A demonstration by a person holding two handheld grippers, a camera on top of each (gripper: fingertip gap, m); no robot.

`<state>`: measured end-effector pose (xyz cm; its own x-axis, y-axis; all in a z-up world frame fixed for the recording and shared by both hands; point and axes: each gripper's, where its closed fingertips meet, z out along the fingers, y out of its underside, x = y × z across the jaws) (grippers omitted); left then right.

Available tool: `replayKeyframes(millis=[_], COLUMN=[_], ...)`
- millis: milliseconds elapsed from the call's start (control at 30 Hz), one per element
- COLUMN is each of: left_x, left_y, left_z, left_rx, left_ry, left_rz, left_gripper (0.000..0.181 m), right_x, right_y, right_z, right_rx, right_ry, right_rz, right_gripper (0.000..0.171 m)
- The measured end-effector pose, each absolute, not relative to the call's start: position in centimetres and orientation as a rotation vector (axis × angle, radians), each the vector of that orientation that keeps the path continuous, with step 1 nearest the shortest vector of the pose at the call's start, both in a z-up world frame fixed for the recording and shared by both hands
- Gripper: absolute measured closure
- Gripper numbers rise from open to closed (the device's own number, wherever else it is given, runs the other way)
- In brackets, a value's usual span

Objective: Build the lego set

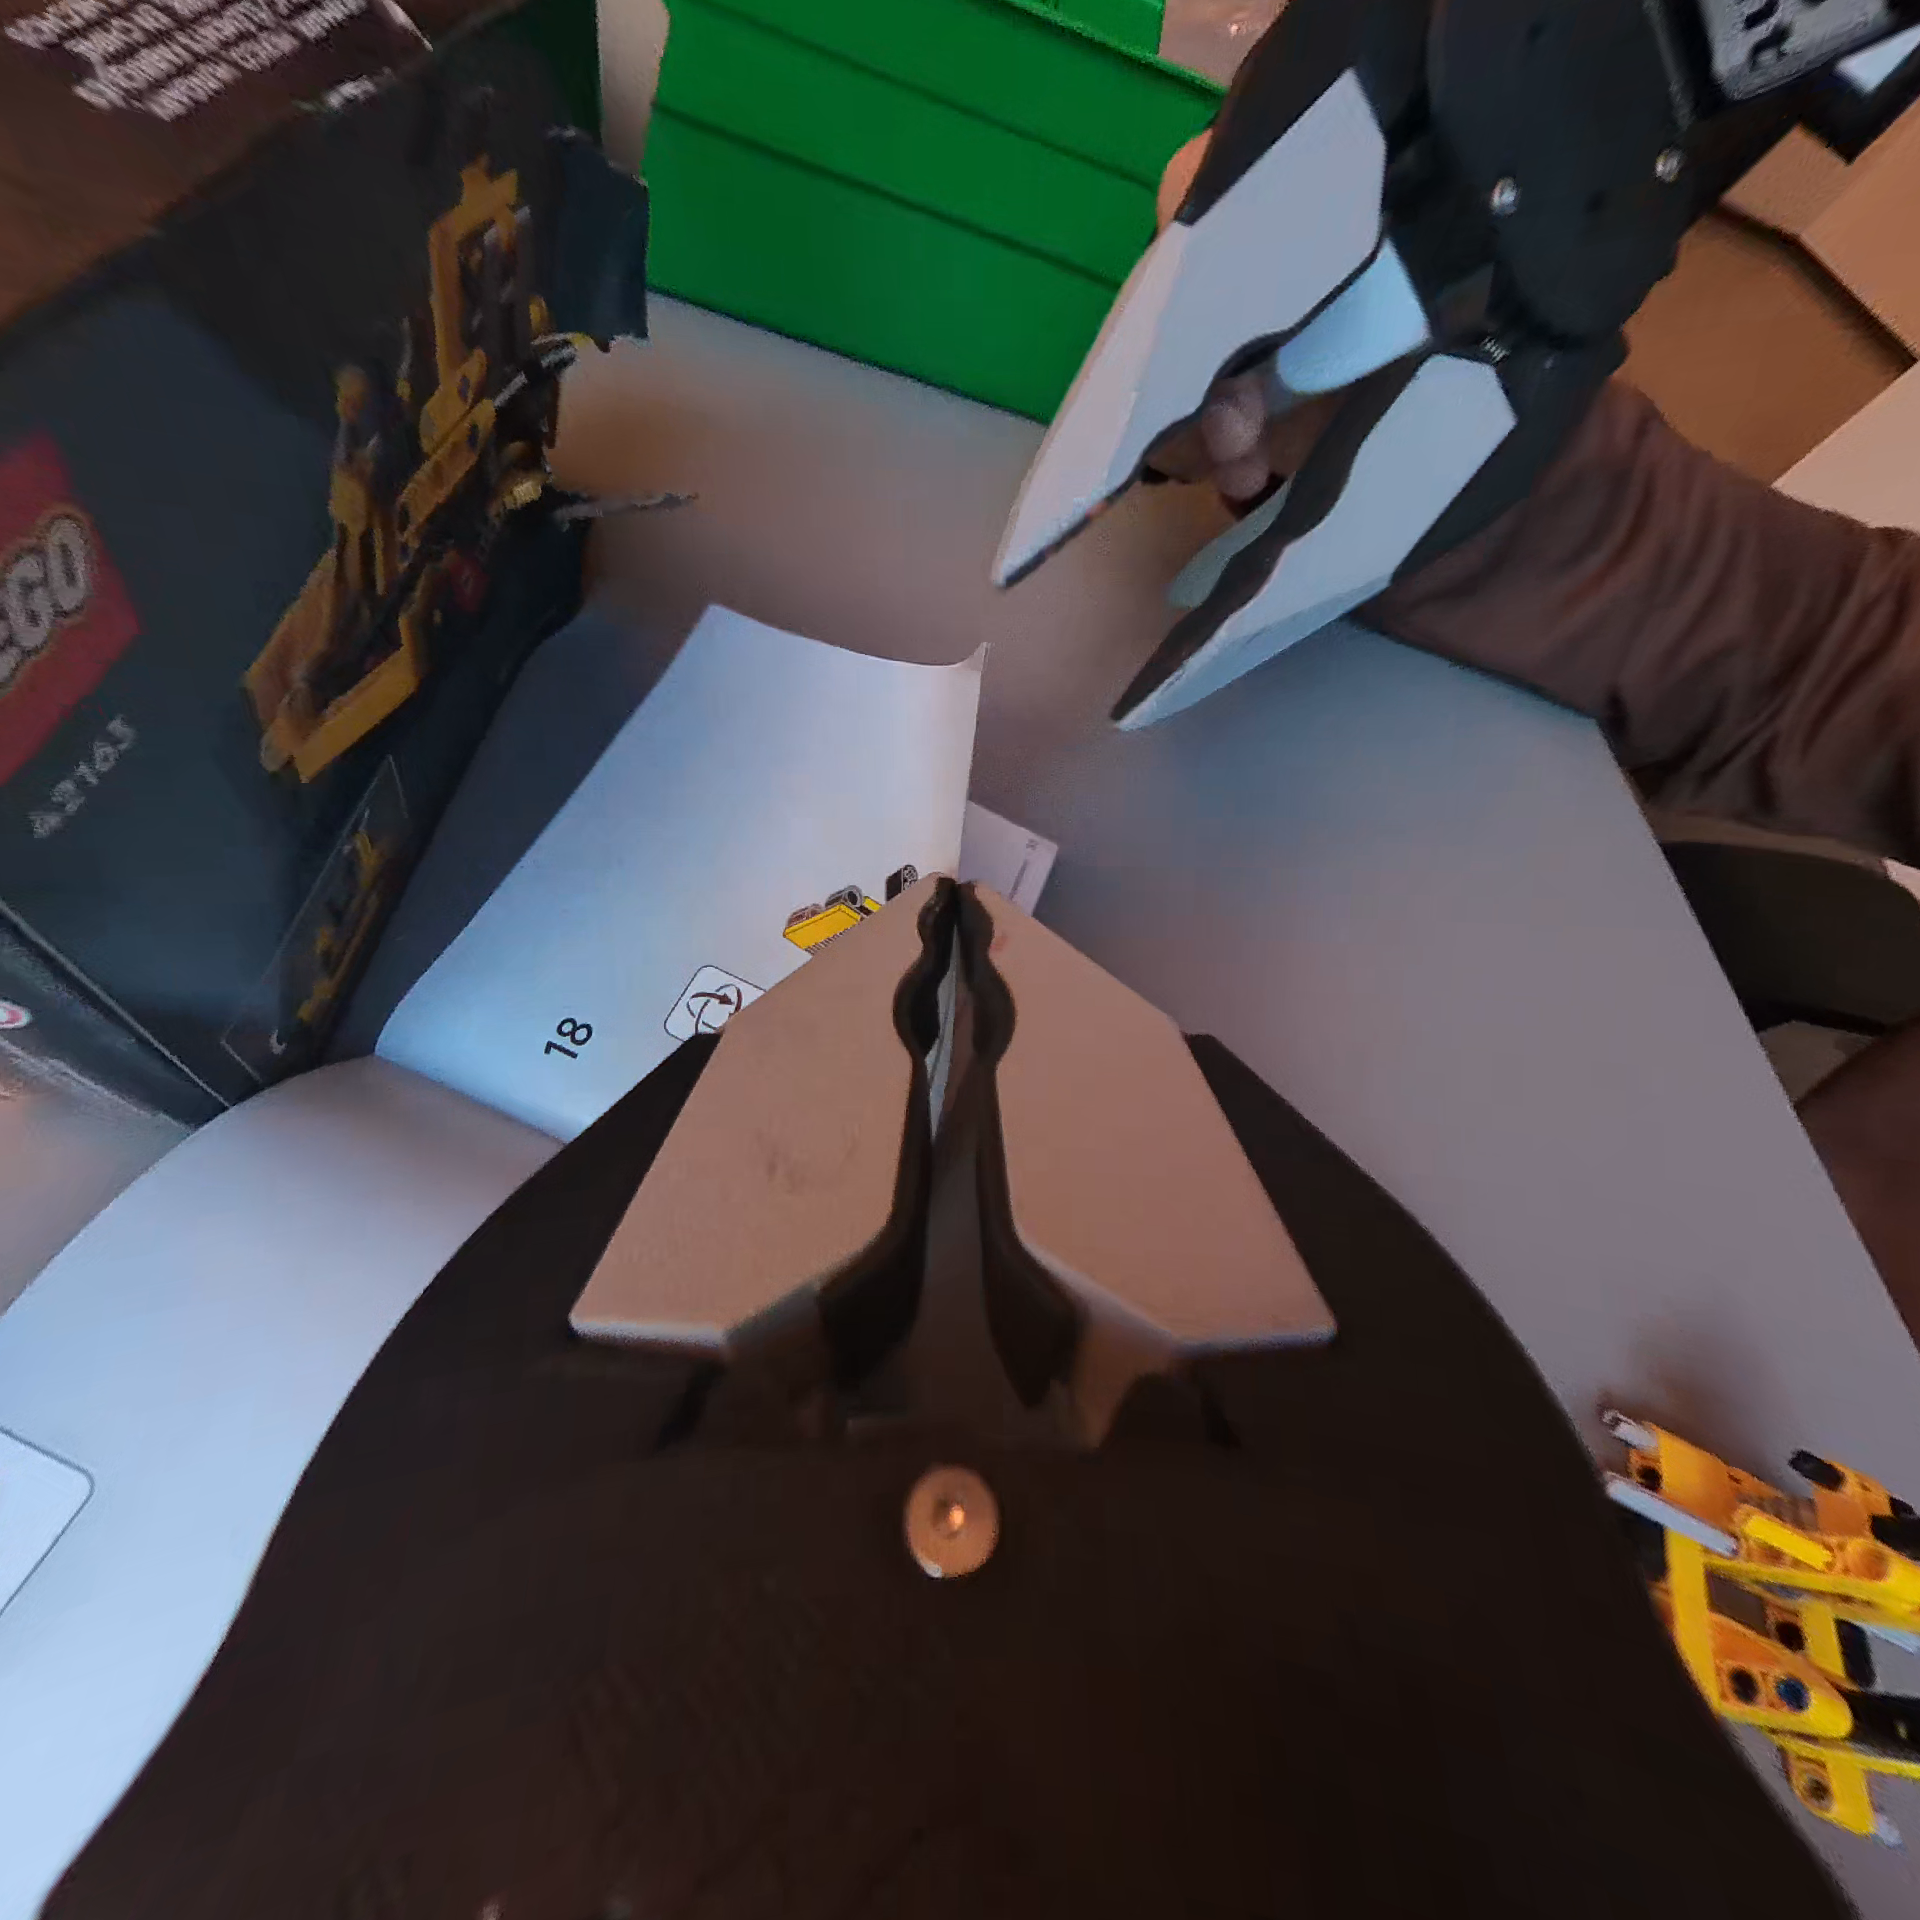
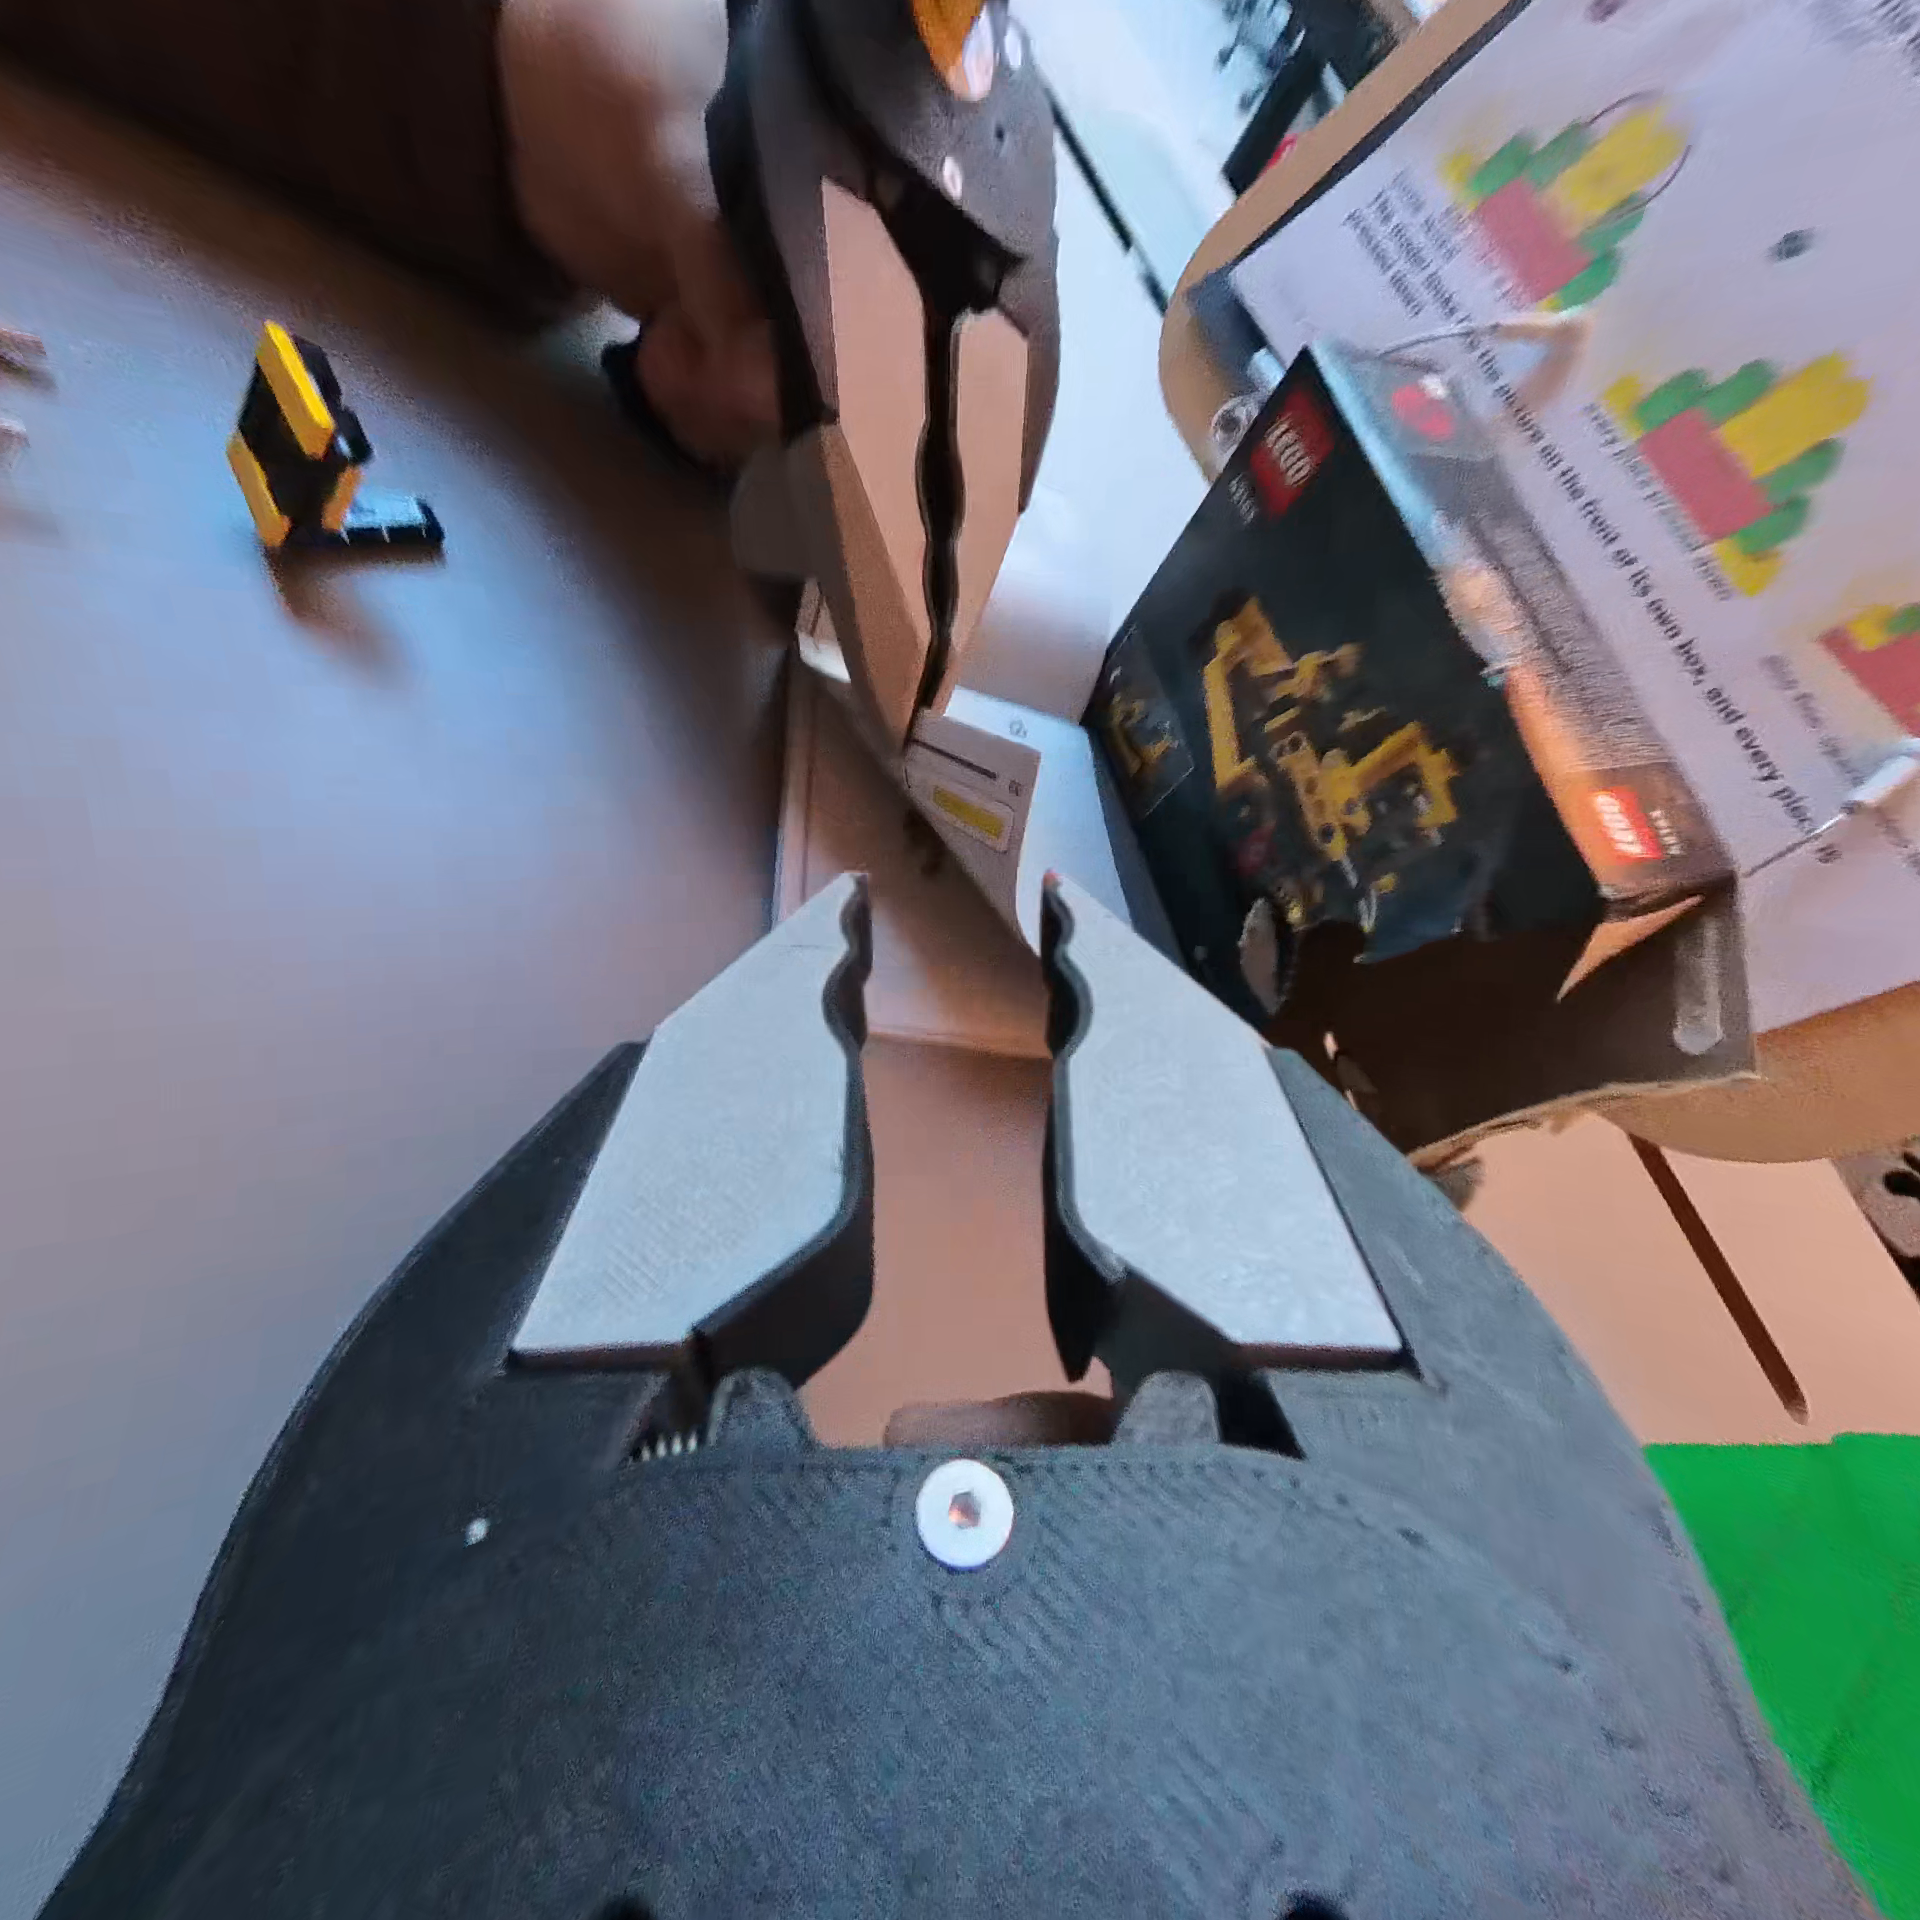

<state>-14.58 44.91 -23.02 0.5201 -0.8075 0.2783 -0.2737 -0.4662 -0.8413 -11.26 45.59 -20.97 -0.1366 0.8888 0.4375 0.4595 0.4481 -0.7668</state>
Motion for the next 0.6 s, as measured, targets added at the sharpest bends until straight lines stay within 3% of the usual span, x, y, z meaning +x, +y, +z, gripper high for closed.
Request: replayKeyframes(millis=[600], left_x=[-14.4], left_y=[44.8], left_z=[-23.2], left_rx=[-1.998], left_ry=[0.902], left_rz=[-0.882], left_gripper=[0.181], right_x=[-13.2], right_y=[45.1], right_z=[-20.1], right_rx=[-1.080], right_ry=[-1.686], right_rz=[0.493], right_gripper=[0.148])
